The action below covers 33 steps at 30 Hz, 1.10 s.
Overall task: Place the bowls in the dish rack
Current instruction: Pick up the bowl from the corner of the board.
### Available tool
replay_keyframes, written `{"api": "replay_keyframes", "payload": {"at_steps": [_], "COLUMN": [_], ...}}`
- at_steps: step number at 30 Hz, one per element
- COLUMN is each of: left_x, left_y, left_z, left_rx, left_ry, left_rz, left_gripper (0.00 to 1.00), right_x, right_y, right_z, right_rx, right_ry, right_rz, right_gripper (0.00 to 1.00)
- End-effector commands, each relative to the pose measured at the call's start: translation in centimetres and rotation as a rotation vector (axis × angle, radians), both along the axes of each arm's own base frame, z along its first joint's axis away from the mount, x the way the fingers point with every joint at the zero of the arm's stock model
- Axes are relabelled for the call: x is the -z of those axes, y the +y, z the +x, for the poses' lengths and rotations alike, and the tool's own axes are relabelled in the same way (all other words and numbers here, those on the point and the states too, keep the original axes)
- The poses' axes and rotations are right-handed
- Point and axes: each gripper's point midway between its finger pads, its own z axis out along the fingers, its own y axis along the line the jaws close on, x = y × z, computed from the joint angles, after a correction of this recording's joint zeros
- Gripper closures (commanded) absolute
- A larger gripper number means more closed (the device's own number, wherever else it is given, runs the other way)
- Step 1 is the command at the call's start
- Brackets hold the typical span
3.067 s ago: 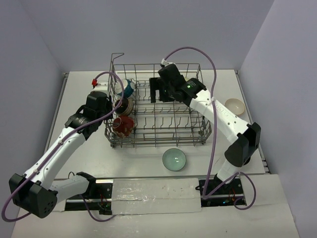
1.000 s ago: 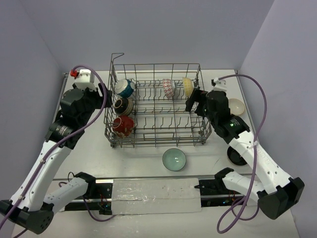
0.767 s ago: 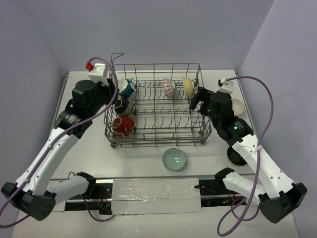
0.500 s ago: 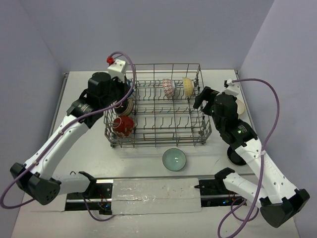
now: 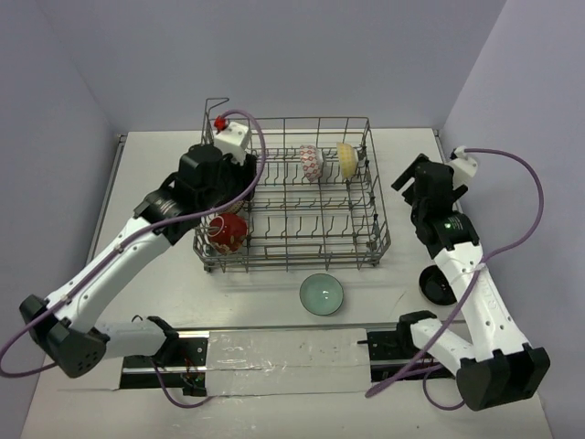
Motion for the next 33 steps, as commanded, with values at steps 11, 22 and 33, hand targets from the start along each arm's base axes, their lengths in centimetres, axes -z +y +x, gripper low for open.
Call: {"api": "replay_keyframes", "payload": {"at_steps": [11,22,33], "left_x": [-2.5,-1.7,-0.6], "left_y": [7.5,7.5,7.3], "left_z": [-3.3,-3.5,-3.1], "left_rx": [-0.199,-0.198,-0.202], "left_ry": [-0.182,-0.186,-0.171], "left_rz": [-0.007,0.0,0.025], "left_gripper": [0.15,0.09,0.08], "right_x": [7.2,12.3,14.0], "right_y": [-8.0,-10.8,-13.5], "right_z": [0.4,2.5,4.7], "right_rx": [0.262,0.285,0.322], "right_ry": [0.201,0.286,0.283], "right_rz": [0.088,0.23,0.316], "right_gripper": [0.17,0.23,0.26]}}
